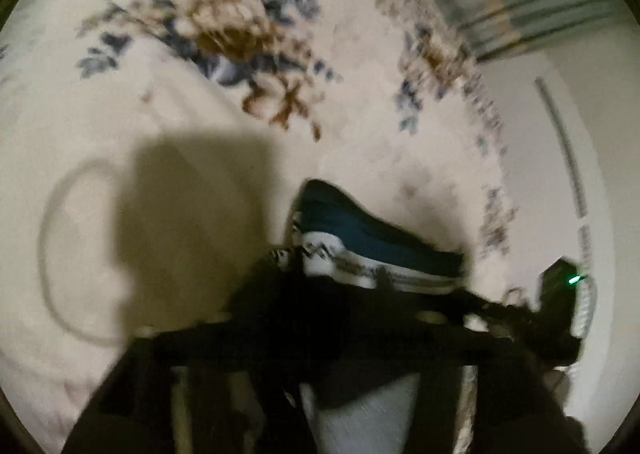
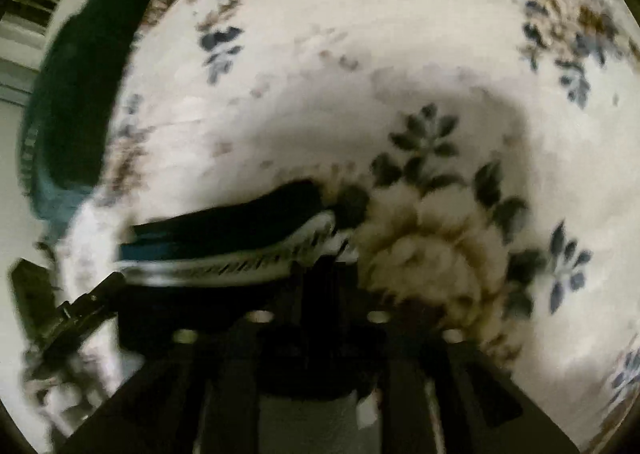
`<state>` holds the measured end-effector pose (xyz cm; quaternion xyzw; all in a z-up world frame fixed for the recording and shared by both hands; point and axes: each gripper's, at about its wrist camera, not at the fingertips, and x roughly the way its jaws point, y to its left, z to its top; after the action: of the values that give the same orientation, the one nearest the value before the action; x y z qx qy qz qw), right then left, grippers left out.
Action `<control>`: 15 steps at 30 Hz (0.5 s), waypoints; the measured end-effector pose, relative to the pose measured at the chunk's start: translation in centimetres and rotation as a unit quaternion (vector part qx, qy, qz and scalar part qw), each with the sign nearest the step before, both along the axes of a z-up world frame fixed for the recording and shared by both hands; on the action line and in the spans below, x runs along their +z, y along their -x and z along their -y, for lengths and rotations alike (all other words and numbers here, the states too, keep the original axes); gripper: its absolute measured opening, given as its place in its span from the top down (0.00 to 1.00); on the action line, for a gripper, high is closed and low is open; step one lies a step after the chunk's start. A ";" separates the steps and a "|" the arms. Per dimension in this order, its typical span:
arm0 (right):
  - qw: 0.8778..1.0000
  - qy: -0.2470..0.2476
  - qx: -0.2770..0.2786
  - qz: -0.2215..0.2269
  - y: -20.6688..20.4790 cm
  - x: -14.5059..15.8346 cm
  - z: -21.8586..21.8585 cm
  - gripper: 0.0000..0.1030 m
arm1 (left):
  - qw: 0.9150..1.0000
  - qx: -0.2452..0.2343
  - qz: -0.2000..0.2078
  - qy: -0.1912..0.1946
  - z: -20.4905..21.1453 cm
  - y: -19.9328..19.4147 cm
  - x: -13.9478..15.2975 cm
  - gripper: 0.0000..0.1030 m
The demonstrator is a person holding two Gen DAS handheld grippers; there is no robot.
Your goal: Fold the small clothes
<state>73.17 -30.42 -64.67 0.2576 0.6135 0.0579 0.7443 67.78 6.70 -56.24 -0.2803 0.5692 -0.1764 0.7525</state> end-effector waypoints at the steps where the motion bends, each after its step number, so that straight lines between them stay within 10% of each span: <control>1: 1.000 -0.013 0.001 0.001 0.7 0.5 0.6 0.37 | 1.000 0.009 0.011 0.011 -0.7 0.9 0.9 0.41; 7: 0.997 -0.060 0.040 -0.011 6.7 2.0 3.6 0.25 | 0.996 0.072 0.036 0.038 -3.9 11.8 4.9 0.36; 15: 0.986 -0.121 0.088 -0.073 7.7 -1.9 5.2 0.06 | 0.978 0.177 -0.073 0.084 -0.9 27.1 0.8 0.21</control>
<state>65.52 -35.59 -66.56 0.2948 0.6746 0.1779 0.6529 40.66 7.65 -55.44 -0.4512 0.5472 -0.0668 0.7018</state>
